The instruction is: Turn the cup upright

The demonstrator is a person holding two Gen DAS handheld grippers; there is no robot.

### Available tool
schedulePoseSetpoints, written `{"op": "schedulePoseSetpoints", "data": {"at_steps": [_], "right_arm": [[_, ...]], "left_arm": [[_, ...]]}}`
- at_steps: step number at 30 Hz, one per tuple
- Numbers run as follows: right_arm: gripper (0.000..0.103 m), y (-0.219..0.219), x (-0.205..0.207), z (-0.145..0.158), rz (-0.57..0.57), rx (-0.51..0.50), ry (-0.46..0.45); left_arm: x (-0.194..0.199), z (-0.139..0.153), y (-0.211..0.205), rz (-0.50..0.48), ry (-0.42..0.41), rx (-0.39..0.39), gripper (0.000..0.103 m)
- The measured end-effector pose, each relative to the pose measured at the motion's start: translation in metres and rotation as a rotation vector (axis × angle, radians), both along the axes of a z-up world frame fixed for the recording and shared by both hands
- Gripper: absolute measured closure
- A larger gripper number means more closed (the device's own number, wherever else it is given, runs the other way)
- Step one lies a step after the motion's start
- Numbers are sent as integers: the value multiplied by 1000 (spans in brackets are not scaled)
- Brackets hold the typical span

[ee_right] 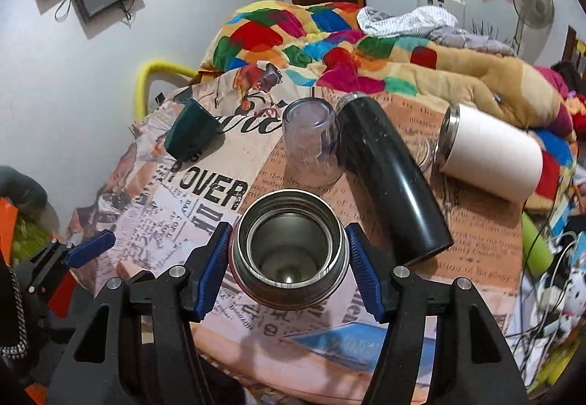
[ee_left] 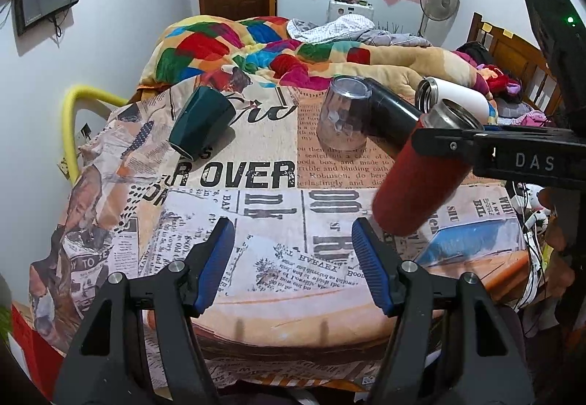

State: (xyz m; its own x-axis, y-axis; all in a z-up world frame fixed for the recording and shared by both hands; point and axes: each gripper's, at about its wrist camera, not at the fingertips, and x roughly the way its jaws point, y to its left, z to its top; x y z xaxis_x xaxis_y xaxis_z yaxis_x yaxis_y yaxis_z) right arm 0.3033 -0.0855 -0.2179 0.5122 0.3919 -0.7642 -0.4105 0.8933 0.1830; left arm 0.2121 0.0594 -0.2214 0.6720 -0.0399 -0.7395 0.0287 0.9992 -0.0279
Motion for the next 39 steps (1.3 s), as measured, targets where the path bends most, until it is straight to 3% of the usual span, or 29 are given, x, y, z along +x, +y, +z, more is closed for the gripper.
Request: {"op": "schedulePoseSetpoints", "data": {"at_steps": [12,21,25,30,39], "right_arm": [[43,23,-15,-11,58,-100,-46],[40,18,-15,-10,47,-33,25],[40,7,-27,7,42,-3,-4],[40,-15,-59,52,17,54,-130],[40,-62,-146,152,-51,171,-475]], "left_arm": [[5,-12,2,6,35,-9,32],[-1,-4,7,18,26,-21,32],[-11,18,4,14,-20,-32,32],[-34,65,-2,4,-135,-55,32],[-103,166,-23,-29,-441,-50,30]]}}
